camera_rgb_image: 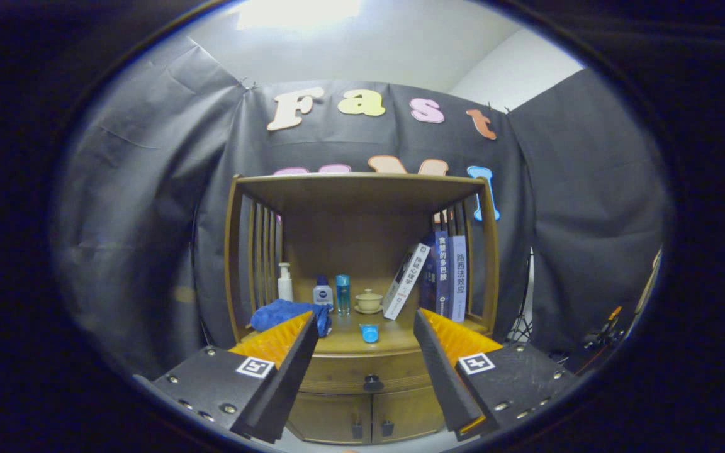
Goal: Pull open the drawer, take out the items inside it, and place them on the countertop above the cabinet.
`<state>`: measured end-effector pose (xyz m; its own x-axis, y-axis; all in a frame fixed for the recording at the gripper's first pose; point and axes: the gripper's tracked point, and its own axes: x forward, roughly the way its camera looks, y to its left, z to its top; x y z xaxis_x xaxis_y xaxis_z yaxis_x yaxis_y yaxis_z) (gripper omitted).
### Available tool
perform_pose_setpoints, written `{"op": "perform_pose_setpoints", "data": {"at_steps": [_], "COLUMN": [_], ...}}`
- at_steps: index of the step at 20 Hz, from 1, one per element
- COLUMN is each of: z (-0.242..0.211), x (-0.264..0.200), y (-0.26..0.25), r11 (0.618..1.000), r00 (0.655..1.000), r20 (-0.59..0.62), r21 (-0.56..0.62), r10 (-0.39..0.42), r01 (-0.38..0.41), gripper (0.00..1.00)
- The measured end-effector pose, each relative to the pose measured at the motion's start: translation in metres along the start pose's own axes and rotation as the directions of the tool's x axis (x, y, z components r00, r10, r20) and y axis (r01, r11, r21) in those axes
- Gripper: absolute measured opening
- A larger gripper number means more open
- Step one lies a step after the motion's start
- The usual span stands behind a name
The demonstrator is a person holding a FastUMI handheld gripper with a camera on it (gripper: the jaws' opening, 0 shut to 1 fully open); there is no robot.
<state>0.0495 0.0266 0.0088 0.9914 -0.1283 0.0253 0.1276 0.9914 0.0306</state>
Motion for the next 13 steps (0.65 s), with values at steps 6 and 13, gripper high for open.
{"op": "perform_pose_setpoints", "data": {"at_steps": [6,13], "z": [0.002,-0.004], "x": [-0.012,-0.011], "y": [-0.011,-0.024], "r11": [0.999,0.997], "r00": [1.000,0.998], "r20": [0.012,-0.014], "r21": [-0.027,-0.056], "r10": [-0.023,-0.061], "r01": [0.024,0.060], "gripper": [0.82,0.76]}}
